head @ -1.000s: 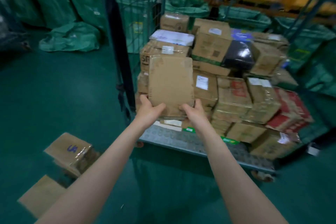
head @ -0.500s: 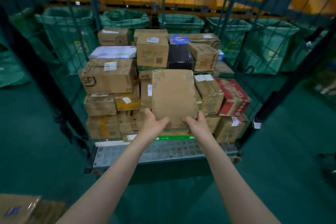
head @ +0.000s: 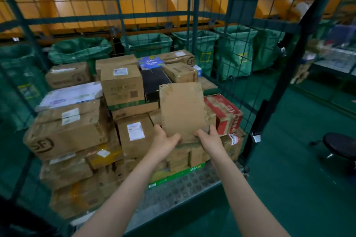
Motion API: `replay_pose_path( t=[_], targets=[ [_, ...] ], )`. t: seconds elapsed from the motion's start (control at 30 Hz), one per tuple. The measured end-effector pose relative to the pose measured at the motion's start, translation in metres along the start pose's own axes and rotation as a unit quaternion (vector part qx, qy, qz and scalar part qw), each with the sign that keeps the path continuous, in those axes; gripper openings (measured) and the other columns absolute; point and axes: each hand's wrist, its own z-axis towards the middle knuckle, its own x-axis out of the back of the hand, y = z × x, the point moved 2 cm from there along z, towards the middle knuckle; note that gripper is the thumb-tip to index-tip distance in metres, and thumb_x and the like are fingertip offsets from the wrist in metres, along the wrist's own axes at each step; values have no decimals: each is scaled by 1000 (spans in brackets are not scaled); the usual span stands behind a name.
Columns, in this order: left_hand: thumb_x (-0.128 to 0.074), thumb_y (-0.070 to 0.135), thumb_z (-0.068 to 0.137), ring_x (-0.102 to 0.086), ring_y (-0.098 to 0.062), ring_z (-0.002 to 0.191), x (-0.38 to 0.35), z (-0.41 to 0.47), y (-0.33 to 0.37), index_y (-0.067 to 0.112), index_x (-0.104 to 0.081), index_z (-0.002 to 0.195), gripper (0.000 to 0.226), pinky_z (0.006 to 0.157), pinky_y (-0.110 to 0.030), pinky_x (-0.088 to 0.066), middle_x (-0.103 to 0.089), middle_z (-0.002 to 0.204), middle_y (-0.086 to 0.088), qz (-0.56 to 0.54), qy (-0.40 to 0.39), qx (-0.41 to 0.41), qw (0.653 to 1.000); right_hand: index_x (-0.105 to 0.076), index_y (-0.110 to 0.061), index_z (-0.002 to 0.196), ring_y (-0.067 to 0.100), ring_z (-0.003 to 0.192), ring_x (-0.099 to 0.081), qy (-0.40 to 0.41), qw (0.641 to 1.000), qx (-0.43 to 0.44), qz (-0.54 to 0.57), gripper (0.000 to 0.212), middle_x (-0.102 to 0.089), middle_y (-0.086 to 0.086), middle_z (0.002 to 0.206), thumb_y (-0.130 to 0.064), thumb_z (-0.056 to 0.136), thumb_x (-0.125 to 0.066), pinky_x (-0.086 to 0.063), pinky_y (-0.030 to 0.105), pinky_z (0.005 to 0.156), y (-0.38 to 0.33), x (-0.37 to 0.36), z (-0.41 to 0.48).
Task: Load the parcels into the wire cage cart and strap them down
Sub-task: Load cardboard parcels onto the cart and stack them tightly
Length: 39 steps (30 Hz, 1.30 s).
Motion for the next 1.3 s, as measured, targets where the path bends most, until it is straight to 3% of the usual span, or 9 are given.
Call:
replay_pose_path(
  t=[0.1,0.3,0.53,0.7,0.87,1.03,1.1,1.2,1.3],
  targets=[
    [-63,16,85,-50,-19,99,-9,21,6,14,-23,114,49,86,-32,-44,-48,108,-1,11,-4,-8,1000,-39,-18,135,22,108,-54,15,1000,-8,0,47,-57,-1,113,-19,90,-52,-45,40,98,-2,4,17],
    [-61,20,88,-46,-17,101,-52,67,29,10,-20,131,60,92,-33,-42,-44,113,-1,44,-44,-10,998,-34,-17,140,18,97,-49,44,999,-17,-5,51,-51,-4,105,-16,92,-49,-41,27,76,-8,42,63],
    [-59,20,90,-48,-25,120,-126,107,73,6,-19,137,63,91,-29,-38,-46,133,-11,37,-20,-5,999,-40,-16,131,13,91,-50,35,999,6,-23,41,-54,-6,99,-14,92,-51,-36,24,79,-22,111,132],
    [-61,14,87,-46,-13,97,-181,135,106,7,-28,127,52,79,-24,-37,-51,119,-4,13,2,-23,1000,-42,-19,131,20,109,-55,35,999,4,-34,43,-58,-2,114,-18,89,-52,-43,39,100,-31,162,182],
    [-60,17,89,-49,-13,97,-212,165,118,8,-26,125,51,77,-24,-40,-51,114,-1,5,7,-15,1000,-39,-17,135,22,111,-56,17,999,-10,-36,47,-57,2,120,-20,90,-54,-44,42,101,-34,188,224],
    [-61,18,88,-50,-14,97,-223,209,123,17,-24,112,44,62,-17,-40,-52,117,-3,10,13,13,1000,-39,-17,136,23,111,-56,10,998,-21,-51,49,-58,2,119,-22,89,-54,-44,43,100,-33,187,274],
    [-61,19,88,-50,-15,97,-224,234,128,15,-25,113,44,65,-20,-43,-52,114,-2,12,15,14,1000,-39,-17,136,23,112,-55,11,998,-15,-58,49,-57,1,119,-22,90,-52,-44,41,100,-37,184,297],
    [-62,18,86,-52,-17,101,-223,275,140,9,-27,128,55,84,-30,-46,-53,119,-4,1,9,8,1000,-39,-19,135,18,104,-53,11,999,-1,-44,44,-54,-1,112,-19,92,-50,-44,31,93,-46,178,332],
    [-62,19,86,-50,-15,100,-220,322,155,10,-27,133,59,80,-27,-43,-51,118,-1,-14,0,-4,1000,-41,-21,129,17,98,-54,16,1000,7,-25,38,-55,-3,108,-19,92,-52,-44,29,88,-57,169,377]
  ],
)
